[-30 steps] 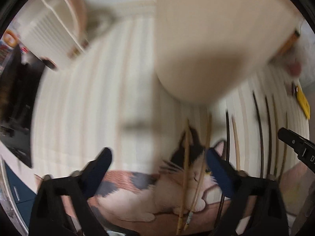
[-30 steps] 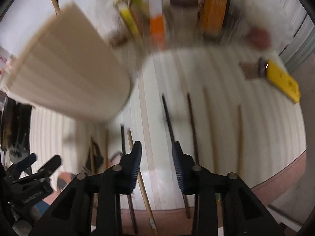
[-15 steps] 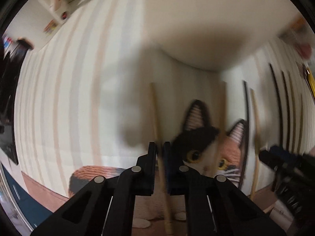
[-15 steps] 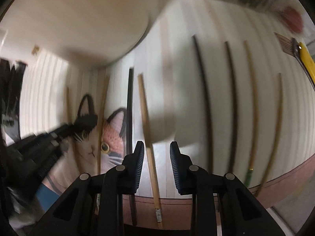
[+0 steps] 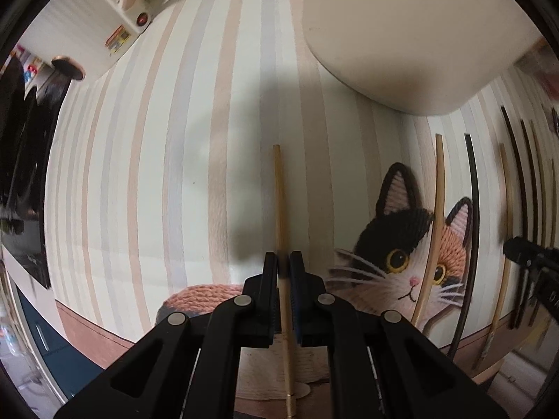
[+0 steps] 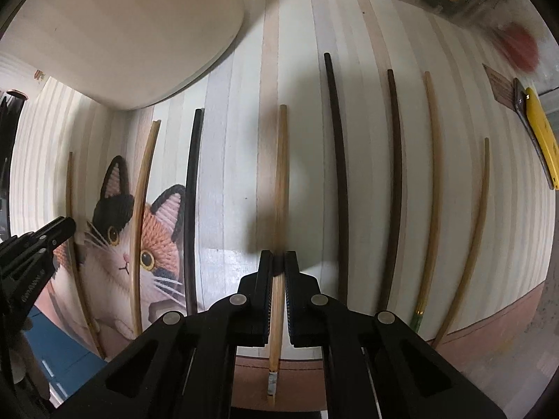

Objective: Organize utensils
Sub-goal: 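Grasp a light wooden chopstick with each tool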

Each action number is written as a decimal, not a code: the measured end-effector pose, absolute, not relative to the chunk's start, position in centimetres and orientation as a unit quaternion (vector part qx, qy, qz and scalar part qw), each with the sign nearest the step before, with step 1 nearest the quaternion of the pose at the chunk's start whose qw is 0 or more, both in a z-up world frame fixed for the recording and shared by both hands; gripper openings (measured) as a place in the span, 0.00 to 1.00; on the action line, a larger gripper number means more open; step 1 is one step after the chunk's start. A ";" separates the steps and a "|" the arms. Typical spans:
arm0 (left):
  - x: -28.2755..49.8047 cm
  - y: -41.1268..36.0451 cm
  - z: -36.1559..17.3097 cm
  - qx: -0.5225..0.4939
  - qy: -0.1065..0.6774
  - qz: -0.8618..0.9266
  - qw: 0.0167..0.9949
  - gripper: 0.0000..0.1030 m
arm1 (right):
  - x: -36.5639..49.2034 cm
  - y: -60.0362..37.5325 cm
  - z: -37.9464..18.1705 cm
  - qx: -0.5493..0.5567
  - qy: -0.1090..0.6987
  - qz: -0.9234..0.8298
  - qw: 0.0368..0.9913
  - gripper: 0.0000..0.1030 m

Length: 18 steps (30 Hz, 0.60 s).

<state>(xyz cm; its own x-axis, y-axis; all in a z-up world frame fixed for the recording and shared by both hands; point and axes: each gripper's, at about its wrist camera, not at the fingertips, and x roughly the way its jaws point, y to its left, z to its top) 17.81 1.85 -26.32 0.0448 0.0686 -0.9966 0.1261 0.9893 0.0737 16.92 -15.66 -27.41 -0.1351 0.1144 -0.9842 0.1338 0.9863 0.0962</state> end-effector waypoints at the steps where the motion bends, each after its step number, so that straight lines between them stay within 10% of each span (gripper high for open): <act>1: 17.9 1.4 -26.1 0.074 0.696 -0.024 0.714 0.05 | 16.8 -15.9 -27.5 0.090 0.757 -0.007 0.647 0.10; 8: 15.0 1.3 -25.9 0.068 0.709 -0.029 0.701 0.05 | 13.6 -15.9 -27.5 0.070 0.776 0.006 0.627 0.25; 12: 15.4 3.0 -25.7 0.024 0.709 0.006 0.705 0.04 | 13.7 -15.0 -26.9 0.052 0.762 -0.014 0.645 0.07; 18: 16.4 5.8 -25.3 -0.005 0.712 0.023 0.702 0.04 | 14.0 -15.0 -26.7 0.071 0.763 -0.011 0.642 0.07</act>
<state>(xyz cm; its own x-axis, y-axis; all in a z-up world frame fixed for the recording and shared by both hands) 16.42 5.85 -25.26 -0.0137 0.0252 -0.9996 -0.0385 0.9989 0.0257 13.97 -15.03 -26.67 -0.1645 0.0951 -0.9818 0.1221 0.9896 0.0754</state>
